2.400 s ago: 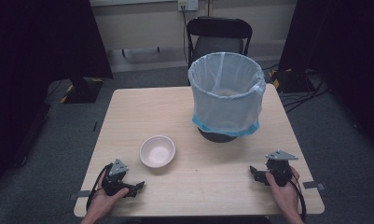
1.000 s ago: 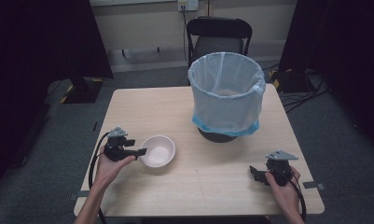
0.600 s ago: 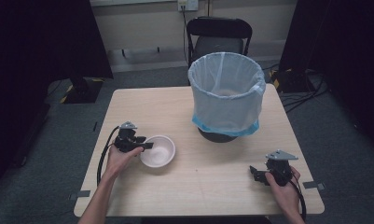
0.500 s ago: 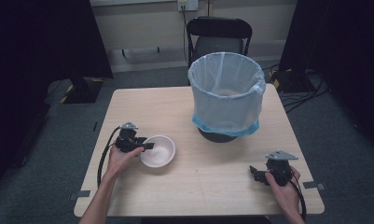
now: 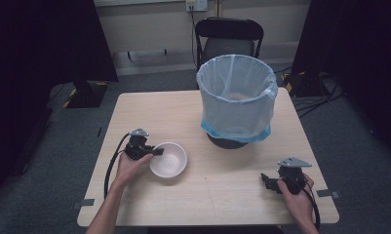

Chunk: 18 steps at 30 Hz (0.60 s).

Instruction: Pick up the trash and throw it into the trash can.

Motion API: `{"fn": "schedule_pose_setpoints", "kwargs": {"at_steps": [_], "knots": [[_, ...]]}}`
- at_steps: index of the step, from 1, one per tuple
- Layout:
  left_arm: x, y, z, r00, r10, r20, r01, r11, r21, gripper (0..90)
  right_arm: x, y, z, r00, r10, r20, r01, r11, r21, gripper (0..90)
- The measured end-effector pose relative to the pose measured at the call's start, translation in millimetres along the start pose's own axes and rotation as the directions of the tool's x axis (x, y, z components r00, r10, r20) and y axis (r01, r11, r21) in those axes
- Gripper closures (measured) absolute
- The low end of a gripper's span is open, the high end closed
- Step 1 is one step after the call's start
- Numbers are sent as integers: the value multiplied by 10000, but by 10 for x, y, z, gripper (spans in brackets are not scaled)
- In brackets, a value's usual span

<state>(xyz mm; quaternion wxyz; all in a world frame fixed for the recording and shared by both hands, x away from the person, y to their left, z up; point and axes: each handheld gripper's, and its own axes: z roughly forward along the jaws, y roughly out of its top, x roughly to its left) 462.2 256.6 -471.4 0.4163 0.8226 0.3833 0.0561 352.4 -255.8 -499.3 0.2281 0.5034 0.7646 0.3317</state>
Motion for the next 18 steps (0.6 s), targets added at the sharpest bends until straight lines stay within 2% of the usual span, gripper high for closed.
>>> {"fn": "schedule_pose_setpoints", "kwargs": {"at_steps": [2, 11, 18], "knots": [[-25, 32, -73, 10000, -25, 32, 26, 9988, -479, 809, 0, 0, 0, 10000, -2, 2, 2, 10000, 0, 139], [-127, 90, -220, 9998, 118, 170, -97, 9933, -1154, 827, 0, 0, 0, 10000, -1, 3, 1, 10000, 0, 139], [-281, 285, -371, 9975, 643, 296, -589, 9860, -1562, 827, 0, 0, 0, 10000, 0, 1, 0, 10000, 0, 139]]}}
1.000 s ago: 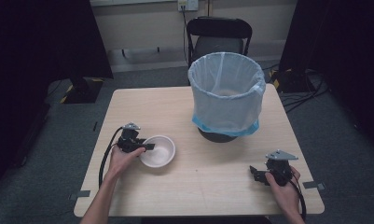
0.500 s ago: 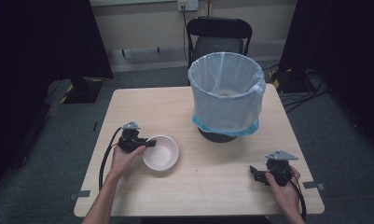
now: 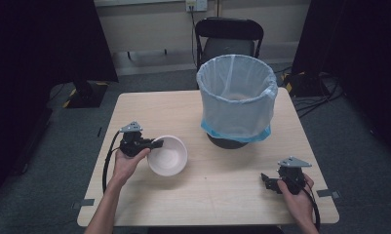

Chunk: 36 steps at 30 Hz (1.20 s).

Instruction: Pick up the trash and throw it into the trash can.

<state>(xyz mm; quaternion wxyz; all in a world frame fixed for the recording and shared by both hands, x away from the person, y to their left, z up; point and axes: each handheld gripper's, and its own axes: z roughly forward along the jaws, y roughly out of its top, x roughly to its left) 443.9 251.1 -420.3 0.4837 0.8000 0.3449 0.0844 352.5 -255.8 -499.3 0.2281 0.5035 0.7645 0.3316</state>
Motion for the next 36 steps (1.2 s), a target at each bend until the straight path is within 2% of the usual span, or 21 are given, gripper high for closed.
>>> {"fn": "schedule_pose_setpoints", "kwargs": {"at_steps": [2, 8, 10, 12, 15, 16, 18, 23, 24, 25, 29, 30, 31, 32, 33, 34, 36], "knots": [[-61, 104, -16, 9996, 283, 42, -282, 9995, -170, 826, 0, 0, 0, 10000, -3, 0, 3, 10000, 0, 139], [-124, 242, -34, 9990, 339, 307, -321, 9978, -574, 827, 0, 0, 0, 10000, -1, -1, 1, 10000, 1, 139], [-140, 299, -55, 9990, 366, 263, -344, 9964, -772, 826, 0, 0, 0, 10000, 0, -3, 0, 10000, 0, 139], [-174, 392, -90, 9981, 549, 291, -519, 9943, -929, 826, 0, 0, 0, 10000, 1, -2, -1, 10000, 0, 138], [-204, 453, -116, 9973, 625, 381, -579, 9921, -1111, 826, 0, 0, 0, 10000, 0, -3, 0, 10000, 0, 138], [-243, 516, -146, 9968, 717, 354, -665, 9890, -1318, 827, 0, 0, 0, 10000, -2, -2, 2, 10000, 0, 139], [-262, 546, -165, 9965, 717, 422, -648, 9871, -1467, 827, 0, 0, 0, 10000, 0, -3, 0, 10000, 0, 139], [-343, 732, -245, 9947, 986, 306, -914, 9787, -1837, 827, 0, 0, 0, 10000, 0, 0, 0, 10000, 0, 138], [-351, 807, -287, 9922, 1215, 267, -1133, 9716, -2078, 827, 0, 0, 0, 10000, 1, -3, -1, 10000, 0, 138], [-351, 807, -287, 9922, 1215, 267, -1133, 9716, -2078, 828, 0, 0, 0, 10000, 1, -3, -1, 10000, 0, 138], [-356, 970, -337, 9899, 1382, 318, -1277, 9664, -2232, 829, 0, 0, 0, 10000, 0, 1, 0, 10000, 2, 139], [-381, 1056, -353, 9889, 1452, 304, -1337, 9613, -2407, 829, 0, 0, 0, 10000, -1, -2, 1, 10000, -1, 139], [-381, 1056, -353, 9889, 1452, 304, -1337, 9613, -2407, 828, 0, 0, 0, 10000, -1, -2, 1, 10000, -1, 139], [-406, 1143, -364, 9878, 1524, 310, -1394, 9560, -2581, 828, 0, 0, 0, 10000, -2, -2, 2, 10000, 1, 138], [-406, 1143, -364, 9878, 1524, 310, -1394, 9560, -2581, 828, 0, 0, 0, 10000, -2, -2, 2, 10000, 1, 138], [-423, 1223, -375, 9878, 1537, 255, -1409, 9508, -2760, 828, 0, 0, 0, 10000, -2, 0, 2, 10000, 2, 138], [-426, 1261, -380, 9876, 1545, 267, -1406, 9482, -2848, 828, 0, 0, 0, 10000, -3, -1, 3, 10000, 0, 139]]}}
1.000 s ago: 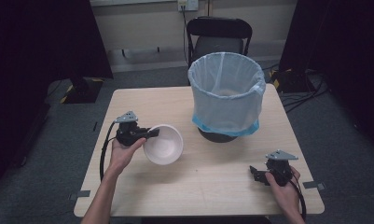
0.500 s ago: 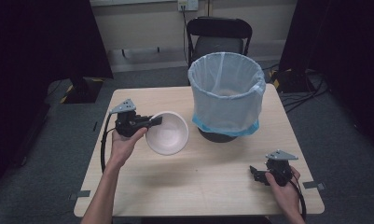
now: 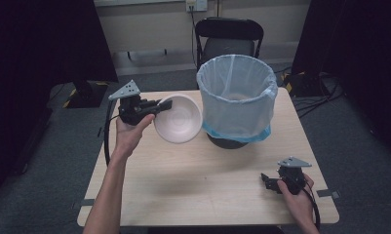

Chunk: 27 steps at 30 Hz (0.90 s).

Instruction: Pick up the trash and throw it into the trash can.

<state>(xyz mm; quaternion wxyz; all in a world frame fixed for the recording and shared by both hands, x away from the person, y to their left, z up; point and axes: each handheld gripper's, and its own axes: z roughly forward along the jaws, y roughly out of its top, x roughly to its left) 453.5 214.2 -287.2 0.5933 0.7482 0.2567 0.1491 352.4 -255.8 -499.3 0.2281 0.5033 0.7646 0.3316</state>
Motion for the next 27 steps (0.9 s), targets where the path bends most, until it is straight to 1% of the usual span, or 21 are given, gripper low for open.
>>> {"fn": "schedule_pose_setpoints", "kwargs": {"at_steps": [1, 2, 3, 5, 6, 7, 8, 9, 11, 12, 13, 14, 15, 17, 18, 22, 24, 25, 27], "knots": [[3, 36, 5, 10000, -1, -12, 1, 9999, -100, 828, 0, 0, 0, 10000, 0, 0, 0, 10000, 0, 139], [15, 110, 19, 10000, -31, -2, 31, 9997, -249, 828, 0, 0, 0, 10000, 1, 4, -1, 10000, 1, 139], [15, 110, 19, 10000, -31, -2, 31, 9997, -249, 828, 0, 0, 0, 10000, 1, 4, -1, 10000, 1, 139], [23, 185, 32, 10000, -45, 54, 48, 9990, -444, 828, 0, 0, 0, 10000, 0, 1, 0, 10000, 1, 138], [25, 261, 45, 10000, -6, 11, 6, 9983, -582, 828, 0, 0, 0, 10000, 1, 2, -1, 10000, 2, 138], [25, 261, 45, 10000, -6, 11, 6, 9983, -582, 828, 0, 0, 0, 10000, 1, 2, -1, 10000, 2, 138], [30, 331, 67, 10000, -59, 12, 59, 9971, -758, 828, 0, 0, 0, 10000, 2, 1, -2, 10000, 2, 139], [30, 331, 67, 10000, -59, 12, 59, 9971, -758, 828, 0, 0, 0, 10000, 2, 1, -2, 10000, 2, 139], [38, 391, 105, 9999, -139, -4, 138, 9962, -865, 828, 0, 0, 0, 10000, 1, 2, -1, 10000, 3, 138], [57, 434, 156, 9994, -353, -35, 348, 9942, -1021, 828, 0, 0, 0, 10000, 1, -1, -1, 10000, 1, 139], [57, 434, 156, 9994, -353, -35, 348, 9942, -1021, 828, 0, 0, 0, 10000, 1, -1, -1, 10000, 1, 139], [66, 472, 205, 9979, -652, 23, 650, 9906, -1202, 828, 0, 0, 0, 10000, -1, 0, 1, 10000, 0, 139], [66, 472, 205, 9979, -652, 23, 650, 9906, -1202, 829, 0, 0, 0, 10000, -3, -1, 3, 10000, 0, 139], [59, 526, 256, 9982, -603, 73, 608, 9916, -1145, 828, 0, 0, 0, 10000, 1, 0, -1, 10000, 1, 139], [54, 555, 289, 9983, -579, 65, 582, 9918, -1140, 829, 0, 0, 0, 10000, -1, 0, 1, 10000, 2, 139], [45, 679, 423, 9981, -563, 257, 588, 9920, -1114, 828, 0, 0, 0, 10000, -2, 3, 2, 10000, 0, 139], [32, 740, 499, 9970, -646, 437, 693, 9911, -1138, 829, 0, 0, 0, 10000, -3, 1, 3, 10000, 1, 139], [29, 768, 537, 9972, -600, 452, 648, 9914, -1138, 828, 0, 0, 0, 10000, 1, 0, -1, 10000, 2, 139], [18, 812, 618, 9966, -651, 500, 703, 9912, -1119, 828, 0, 0, 0, 10000, 1, -2, -1, 10000, 0, 139]]}}
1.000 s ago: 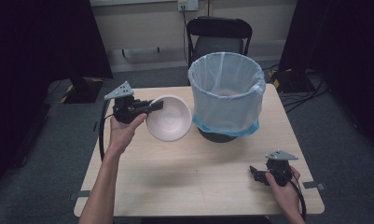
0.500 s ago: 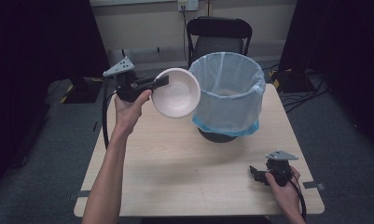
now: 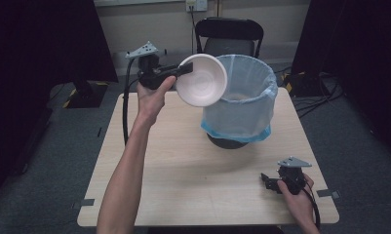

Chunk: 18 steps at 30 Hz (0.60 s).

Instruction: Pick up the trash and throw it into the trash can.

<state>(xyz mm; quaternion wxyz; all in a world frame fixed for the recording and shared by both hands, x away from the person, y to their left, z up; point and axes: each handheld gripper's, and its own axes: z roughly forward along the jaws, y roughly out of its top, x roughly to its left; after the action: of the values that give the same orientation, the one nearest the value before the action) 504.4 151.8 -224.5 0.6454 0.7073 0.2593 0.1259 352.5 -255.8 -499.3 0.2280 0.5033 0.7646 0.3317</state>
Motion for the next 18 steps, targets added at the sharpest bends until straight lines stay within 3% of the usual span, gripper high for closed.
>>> {"fn": "schedule_pose_setpoints", "kwargs": {"at_steps": [9, 18], "knots": [[-26, 60, 492, 9997, -72, 249, 61, 9990, 433, 829, 0, 0, 0, 10000, -2, 2, 2, 10000, -1, 139], [-7, 126, 841, 9993, -254, 259, 237, 9978, 621, 827, -1, 0, 2, 10000, -21, 24, 21, 10000, -23, 139]]}}
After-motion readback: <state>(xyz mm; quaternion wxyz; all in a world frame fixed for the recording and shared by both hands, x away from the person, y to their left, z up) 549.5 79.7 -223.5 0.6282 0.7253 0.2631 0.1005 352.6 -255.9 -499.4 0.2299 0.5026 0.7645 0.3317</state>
